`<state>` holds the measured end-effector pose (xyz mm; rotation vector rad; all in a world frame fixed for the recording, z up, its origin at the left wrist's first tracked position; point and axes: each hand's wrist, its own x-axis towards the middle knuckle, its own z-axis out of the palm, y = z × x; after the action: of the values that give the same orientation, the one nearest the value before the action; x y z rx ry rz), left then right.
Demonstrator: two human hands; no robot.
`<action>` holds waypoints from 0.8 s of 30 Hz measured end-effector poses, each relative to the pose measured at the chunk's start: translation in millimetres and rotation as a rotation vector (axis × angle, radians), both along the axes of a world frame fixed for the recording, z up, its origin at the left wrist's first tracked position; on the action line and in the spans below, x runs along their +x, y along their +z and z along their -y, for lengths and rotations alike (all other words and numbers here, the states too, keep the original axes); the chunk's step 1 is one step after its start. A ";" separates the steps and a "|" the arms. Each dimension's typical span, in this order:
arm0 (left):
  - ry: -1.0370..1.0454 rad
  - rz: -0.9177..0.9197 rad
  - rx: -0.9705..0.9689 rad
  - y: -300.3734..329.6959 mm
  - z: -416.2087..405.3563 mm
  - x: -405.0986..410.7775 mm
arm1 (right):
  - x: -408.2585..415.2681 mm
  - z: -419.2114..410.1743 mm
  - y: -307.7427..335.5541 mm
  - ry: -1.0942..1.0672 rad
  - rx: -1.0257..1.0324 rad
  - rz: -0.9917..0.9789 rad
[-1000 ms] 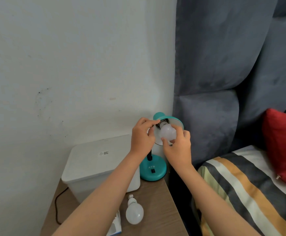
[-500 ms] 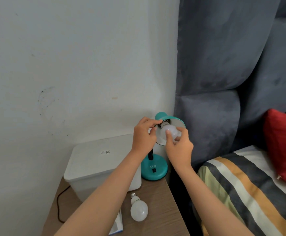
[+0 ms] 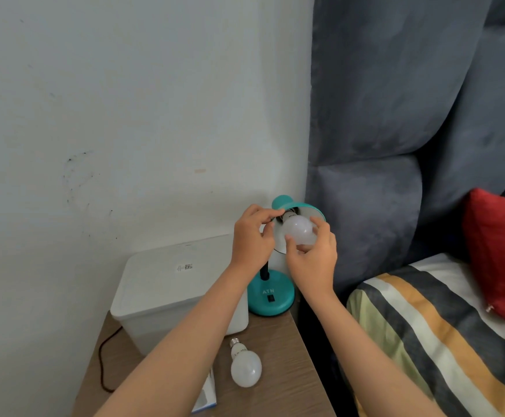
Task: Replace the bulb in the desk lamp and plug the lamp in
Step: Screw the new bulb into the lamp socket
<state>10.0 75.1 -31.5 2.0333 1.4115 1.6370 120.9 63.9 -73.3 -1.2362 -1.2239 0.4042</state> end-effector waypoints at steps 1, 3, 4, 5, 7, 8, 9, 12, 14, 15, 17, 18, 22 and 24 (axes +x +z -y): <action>-0.002 0.005 -0.004 0.0 0.1 0.2 | 0.2 0.0 0.8 -0.009 -0.010 -0.008; 0.001 0.015 -0.011 0.2 0.6 0.7 | 1.4 -0.6 3.4 -0.033 -0.034 -0.039; 0.002 0.018 -0.011 0.4 0.7 0.8 | 2.1 -1.6 3.7 -0.035 -0.044 -0.057; 0.000 0.016 -0.011 0.4 0.6 0.8 | 2.5 -2.2 3.3 -0.037 -0.055 -0.070; -0.004 0.008 -0.010 -0.1 0.3 1.1 | 1.5 -0.7 3.9 -0.036 -0.049 -0.079; -0.005 0.007 -0.011 -0.6 0.3 1.2 | 1.1 0.3 3.3 -0.025 -0.023 -0.066; -0.006 0.009 -0.012 -1.0 0.4 1.2 | 0.6 0.5 1.7 -0.008 0.009 -0.038; -0.004 0.011 -0.008 -0.8 0.6 0.5 | 0.4 0.3 -1.4 0.010 0.038 0.039; -0.004 0.010 -0.009 -0.1 0.8 0.5 | 0.9 -0.5 -0.4 -0.009 0.011 0.007; -0.004 0.011 -0.011 0.1 0.9 0.5 | 1.0 -1.2 0.7 -0.017 -0.019 -0.030; -0.002 0.010 -0.011 -0.4 1.3 0.9 | 0.4 -2.4 3.4 -0.023 -0.073 -0.109; -0.001 0.011 -0.010 -0.8 1.7 1.1 | -0.7 -1.7 4.0 -0.025 -0.071 -0.114; -0.008 0.013 -0.010 -1.1 2.7 1.8 | -8.4 0.2 2.0 -0.004 0.057 0.000; -0.005 0.013 -0.011 -1.4 2.8 1.9 | -9.2 -2.2 2.4 -0.012 0.059 -0.032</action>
<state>11.9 72.4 -32.9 2.0149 1.4062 1.6339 111.7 66.1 -70.9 -1.1825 -1.1920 0.3753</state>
